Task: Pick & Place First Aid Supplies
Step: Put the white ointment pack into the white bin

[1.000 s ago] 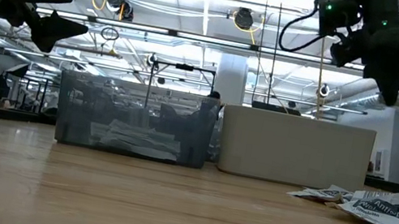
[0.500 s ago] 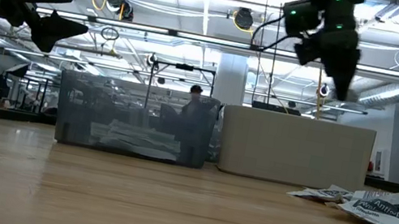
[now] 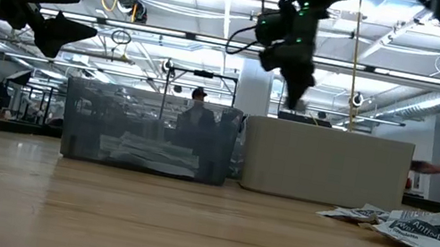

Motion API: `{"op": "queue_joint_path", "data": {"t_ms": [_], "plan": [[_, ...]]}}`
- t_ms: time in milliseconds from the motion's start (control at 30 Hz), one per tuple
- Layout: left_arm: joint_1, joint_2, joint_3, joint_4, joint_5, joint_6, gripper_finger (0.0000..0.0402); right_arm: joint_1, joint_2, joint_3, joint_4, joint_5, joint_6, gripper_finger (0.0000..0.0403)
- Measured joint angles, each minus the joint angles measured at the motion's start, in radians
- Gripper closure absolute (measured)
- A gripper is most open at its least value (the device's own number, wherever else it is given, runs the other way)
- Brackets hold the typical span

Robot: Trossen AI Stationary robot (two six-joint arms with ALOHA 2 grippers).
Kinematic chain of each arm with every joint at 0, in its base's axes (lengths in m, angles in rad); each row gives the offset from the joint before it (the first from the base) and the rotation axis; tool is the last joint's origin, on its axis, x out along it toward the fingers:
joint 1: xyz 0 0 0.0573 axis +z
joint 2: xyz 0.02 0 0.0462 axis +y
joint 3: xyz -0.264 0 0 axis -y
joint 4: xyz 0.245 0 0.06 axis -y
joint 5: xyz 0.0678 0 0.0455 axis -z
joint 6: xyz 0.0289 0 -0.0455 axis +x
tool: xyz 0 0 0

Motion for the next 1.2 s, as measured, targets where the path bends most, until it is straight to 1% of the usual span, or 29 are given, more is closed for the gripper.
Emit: {"op": "queue_joint_path", "data": {"t_ms": [100,167,333,700,933,1100,1200], "plan": [[0.0,0.0,0.0,0.0,0.0,0.0,0.0092,-0.014,0.09,0.119,0.014,0.002,-0.012,0.0403],[0.0,0.0,0.0,0.0,0.0,0.0,0.0091,-0.024,0.142,0.174,0.039,0.002,-0.024,0.0403],[0.0,0.0,0.0,0.0,0.0,0.0,0.0091,-0.036,0.233,0.23,0.118,0.004,-0.037,0.0403],[0.0,0.0,0.0,0.0,0.0,0.0,0.0091,-0.038,0.325,0.22,0.207,-0.001,-0.059,0.0403],[0.0,0.0,0.0,0.0,0.0,0.0,0.0091,-0.025,0.324,0.138,0.302,0.002,-0.067,0.0402],[0.0,0.0,0.0,0.0,0.0,0.0,0.0091,-0.02,0.323,0.109,0.32,0.002,-0.067,0.0389],[0.0,0.0,0.0,0.0,0.0,0.0,0.0091,-0.02,0.323,0.108,0.324,0.001,-0.066,0.0369]]}}
